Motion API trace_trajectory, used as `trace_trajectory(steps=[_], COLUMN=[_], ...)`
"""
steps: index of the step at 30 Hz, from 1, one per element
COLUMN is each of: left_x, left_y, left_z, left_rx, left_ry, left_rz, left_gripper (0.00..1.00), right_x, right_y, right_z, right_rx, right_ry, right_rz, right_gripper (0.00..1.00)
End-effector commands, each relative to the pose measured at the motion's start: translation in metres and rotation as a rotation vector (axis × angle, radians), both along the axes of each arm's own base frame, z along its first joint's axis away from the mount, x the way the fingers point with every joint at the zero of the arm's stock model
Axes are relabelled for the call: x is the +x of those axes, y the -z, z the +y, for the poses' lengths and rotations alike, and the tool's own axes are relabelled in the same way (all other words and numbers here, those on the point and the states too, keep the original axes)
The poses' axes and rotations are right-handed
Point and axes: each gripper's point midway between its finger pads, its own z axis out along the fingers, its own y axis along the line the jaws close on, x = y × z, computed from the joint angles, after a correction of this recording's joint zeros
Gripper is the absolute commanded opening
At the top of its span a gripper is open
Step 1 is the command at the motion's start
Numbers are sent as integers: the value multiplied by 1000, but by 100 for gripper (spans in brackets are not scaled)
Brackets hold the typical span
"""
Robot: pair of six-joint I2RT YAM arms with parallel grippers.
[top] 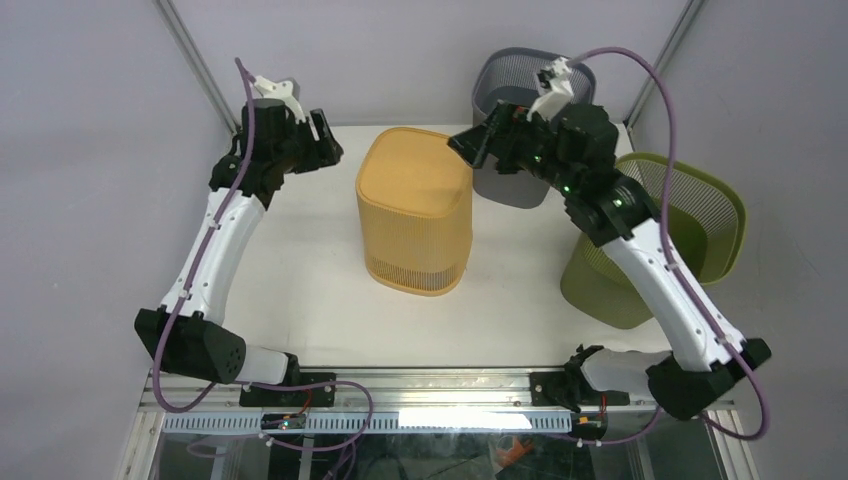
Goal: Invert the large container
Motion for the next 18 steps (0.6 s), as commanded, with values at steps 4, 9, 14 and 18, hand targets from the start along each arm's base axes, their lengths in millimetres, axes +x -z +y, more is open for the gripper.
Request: trace_trajectory(steps=[4,9,14,18], left_x=[-25,-49,-61,-68], left_y=[-150,-189,-188,-185], left_z=[1,-27,-42,-41], left_rx=[-30,-134,-189,-186], left_ry=[73,230,317,324], left_rz=[-368,-482,-485,-485], left_gripper=[71,73,75,76], right_x=[-16,-26,-29,-15], right_y=[95,112,115,109], right_z=[-74,-30,35,93], right_rx=[-98,114,274,373], right_ry=[187,-6,-158,-264], right_rz=[262,356,400,393], right_gripper=[90,87,86,86])
